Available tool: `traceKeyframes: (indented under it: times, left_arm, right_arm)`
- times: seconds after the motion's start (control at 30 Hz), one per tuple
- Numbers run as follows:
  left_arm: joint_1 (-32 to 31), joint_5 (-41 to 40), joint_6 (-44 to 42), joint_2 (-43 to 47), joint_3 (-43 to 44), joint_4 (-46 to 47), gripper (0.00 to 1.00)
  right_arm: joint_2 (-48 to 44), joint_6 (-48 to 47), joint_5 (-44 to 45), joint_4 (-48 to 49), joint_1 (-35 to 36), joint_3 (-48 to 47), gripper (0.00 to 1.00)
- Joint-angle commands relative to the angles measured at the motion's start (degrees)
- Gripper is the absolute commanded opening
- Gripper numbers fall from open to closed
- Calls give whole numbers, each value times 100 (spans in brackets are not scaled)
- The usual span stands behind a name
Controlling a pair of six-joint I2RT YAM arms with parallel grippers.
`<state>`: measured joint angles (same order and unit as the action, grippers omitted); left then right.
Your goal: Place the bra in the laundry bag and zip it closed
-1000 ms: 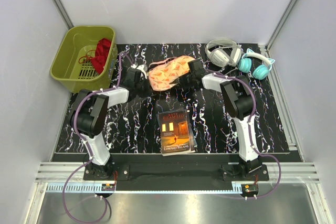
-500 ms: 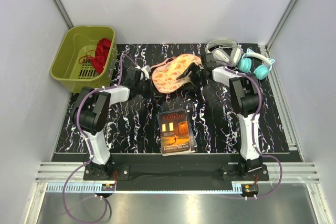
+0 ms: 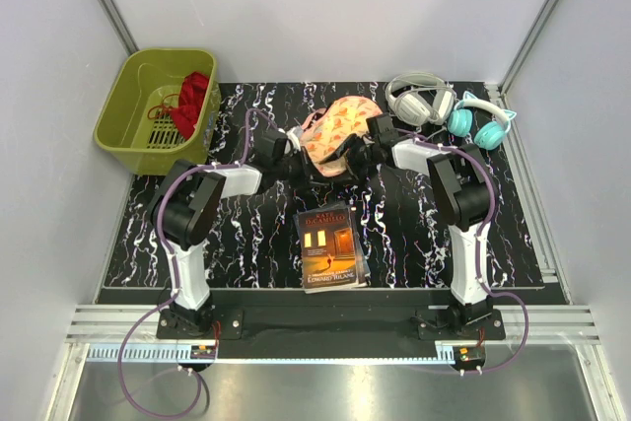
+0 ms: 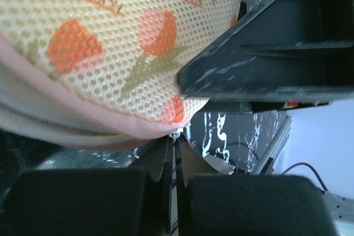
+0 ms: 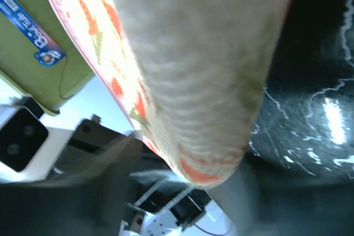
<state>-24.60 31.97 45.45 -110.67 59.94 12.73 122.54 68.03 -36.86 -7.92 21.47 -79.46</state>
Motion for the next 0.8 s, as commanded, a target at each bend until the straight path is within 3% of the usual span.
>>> traceKeyframes:
  times: [0.0,0.03,0.07,0.13,0.17,0.23,0.43,0.7,0.77]
  left_arm:
    - [-10,117,87,-7,281,109,0]
    - [-10,21,26,10,342,-50,0]
    - [-1,-67,-149,37,395,-260,0]
    - [95,-296,-326,46,544,-919,0]
    - [148,-357,-431,37,562,-1113,0]
    - [428,-524,-511,63,554,-1588,0]
    - [1228,-718,-1309,143,606,-2511,0]
    - [1326,-578,-1592,37,782,-2899,0]
    - [1282,-481,-1478,46,791,-2829,0]
  right_arm:
    - [6,167,328,283,-3,-175,48]
    - [41,132,372,283,-20,-192,40]
    - [120,105,373,274,-55,-219,25]
    - [199,-52,399,169,-82,-254,16]
    - [217,-131,416,142,-108,-254,6]
    - [252,-377,452,29,-152,-237,1]
    - [507,-1238,347,-367,-363,-561,0]
    - [1228,-2240,214,-1386,-495,-2054,0]
    - [1342,-2242,206,-1598,-495,-2389,14]
